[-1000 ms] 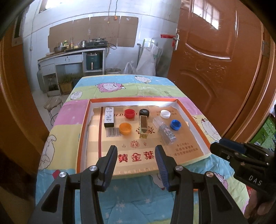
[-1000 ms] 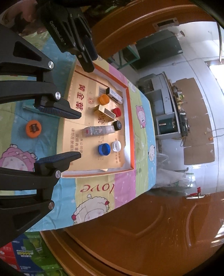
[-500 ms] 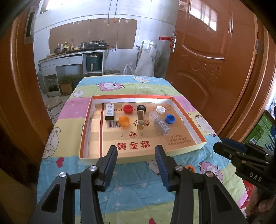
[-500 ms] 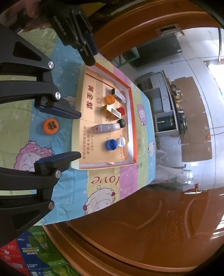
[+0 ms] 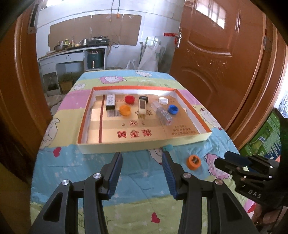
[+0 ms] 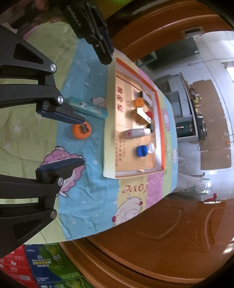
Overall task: Organize rigid objects
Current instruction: 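Grasp the orange printed cap with the right tool while the left tool grasps the teal lighter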
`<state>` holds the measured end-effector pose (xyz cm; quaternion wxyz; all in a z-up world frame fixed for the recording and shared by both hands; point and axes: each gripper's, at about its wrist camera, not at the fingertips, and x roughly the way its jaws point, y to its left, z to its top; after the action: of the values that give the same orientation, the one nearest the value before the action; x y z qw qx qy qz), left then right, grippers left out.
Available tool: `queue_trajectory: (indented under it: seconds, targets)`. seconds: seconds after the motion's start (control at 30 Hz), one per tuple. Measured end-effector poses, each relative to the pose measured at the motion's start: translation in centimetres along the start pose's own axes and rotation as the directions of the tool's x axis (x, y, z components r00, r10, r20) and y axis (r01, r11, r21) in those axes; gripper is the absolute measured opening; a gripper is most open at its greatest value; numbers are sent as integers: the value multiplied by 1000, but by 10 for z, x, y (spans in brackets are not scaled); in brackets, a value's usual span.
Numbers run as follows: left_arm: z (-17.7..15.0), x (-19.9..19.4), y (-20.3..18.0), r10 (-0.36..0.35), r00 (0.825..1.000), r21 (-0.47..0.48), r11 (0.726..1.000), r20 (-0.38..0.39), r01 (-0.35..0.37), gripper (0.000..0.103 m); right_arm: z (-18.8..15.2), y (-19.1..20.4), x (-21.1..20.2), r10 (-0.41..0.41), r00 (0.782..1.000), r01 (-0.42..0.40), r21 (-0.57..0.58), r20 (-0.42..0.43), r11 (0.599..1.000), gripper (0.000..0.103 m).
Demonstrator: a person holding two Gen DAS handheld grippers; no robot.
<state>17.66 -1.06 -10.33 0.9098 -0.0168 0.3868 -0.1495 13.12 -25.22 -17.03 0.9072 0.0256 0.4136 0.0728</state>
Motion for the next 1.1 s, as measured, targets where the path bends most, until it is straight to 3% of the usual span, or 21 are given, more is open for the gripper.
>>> queue_trajectory:
  seconds: [0.3,0.63,0.73,0.93,1.1]
  targets:
    - [-15,10,-8,-18,999,22,1000,-46,19,45,-12,10,34,22,998,-25,-53,-60,998,40]
    - [-16,16,-15,-24,998,44,999,-64,27,51,-3,22,61,10,998,-17,-126,-64,992,40]
    - [-15,19,-19,-29,997,49,998,-71,33,51,-2,25,63,-1,998,-7,-152,-56,988,31]
    - [-9,30,-36,-56,995,68,996,-87,62,51,-4,15,51,-4,1000,0,-122,-31,993,30]
    - [-4,54,-53,-23,993,71,997,-112,31,51,-7,-6,33,-22,1000,22,-61,-3,998,31]
